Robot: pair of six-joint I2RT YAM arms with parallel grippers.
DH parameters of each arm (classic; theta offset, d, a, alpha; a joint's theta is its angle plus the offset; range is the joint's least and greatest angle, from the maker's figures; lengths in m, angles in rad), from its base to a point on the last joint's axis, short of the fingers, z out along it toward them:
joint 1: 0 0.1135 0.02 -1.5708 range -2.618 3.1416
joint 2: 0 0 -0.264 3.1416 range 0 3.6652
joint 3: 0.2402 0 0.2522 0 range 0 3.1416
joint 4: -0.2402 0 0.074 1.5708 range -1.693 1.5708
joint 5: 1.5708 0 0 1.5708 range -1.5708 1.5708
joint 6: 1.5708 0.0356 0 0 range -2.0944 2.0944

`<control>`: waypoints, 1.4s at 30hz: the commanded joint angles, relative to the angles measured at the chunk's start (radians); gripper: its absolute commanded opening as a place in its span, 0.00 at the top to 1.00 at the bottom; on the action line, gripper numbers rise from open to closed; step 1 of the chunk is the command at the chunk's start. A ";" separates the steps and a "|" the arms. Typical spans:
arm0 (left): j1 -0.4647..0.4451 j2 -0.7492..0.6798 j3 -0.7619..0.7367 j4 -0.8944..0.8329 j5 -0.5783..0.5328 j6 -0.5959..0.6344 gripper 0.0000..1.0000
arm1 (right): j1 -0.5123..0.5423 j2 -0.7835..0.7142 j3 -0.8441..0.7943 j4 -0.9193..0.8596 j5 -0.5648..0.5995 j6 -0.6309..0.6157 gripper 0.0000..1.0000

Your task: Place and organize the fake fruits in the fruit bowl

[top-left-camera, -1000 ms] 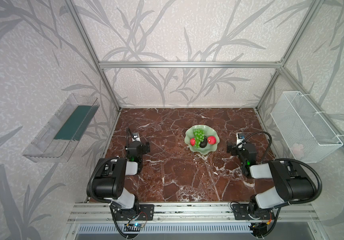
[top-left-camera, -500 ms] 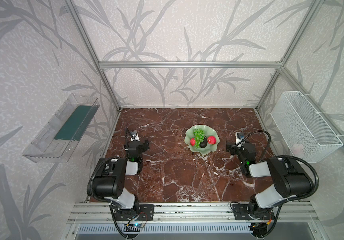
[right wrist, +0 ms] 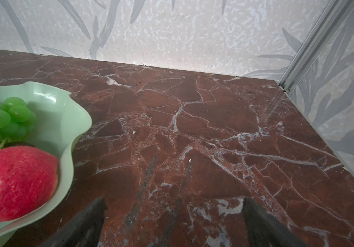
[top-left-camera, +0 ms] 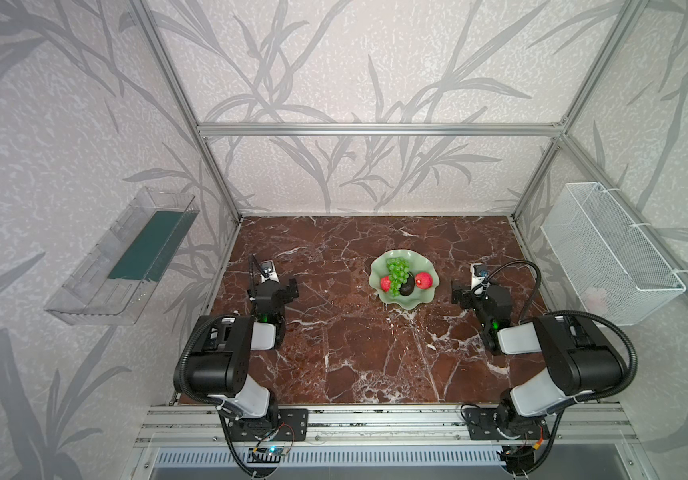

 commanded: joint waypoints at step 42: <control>0.005 0.003 -0.009 0.051 -0.047 -0.012 0.01 | 0.003 0.012 -0.054 0.140 0.150 0.044 0.01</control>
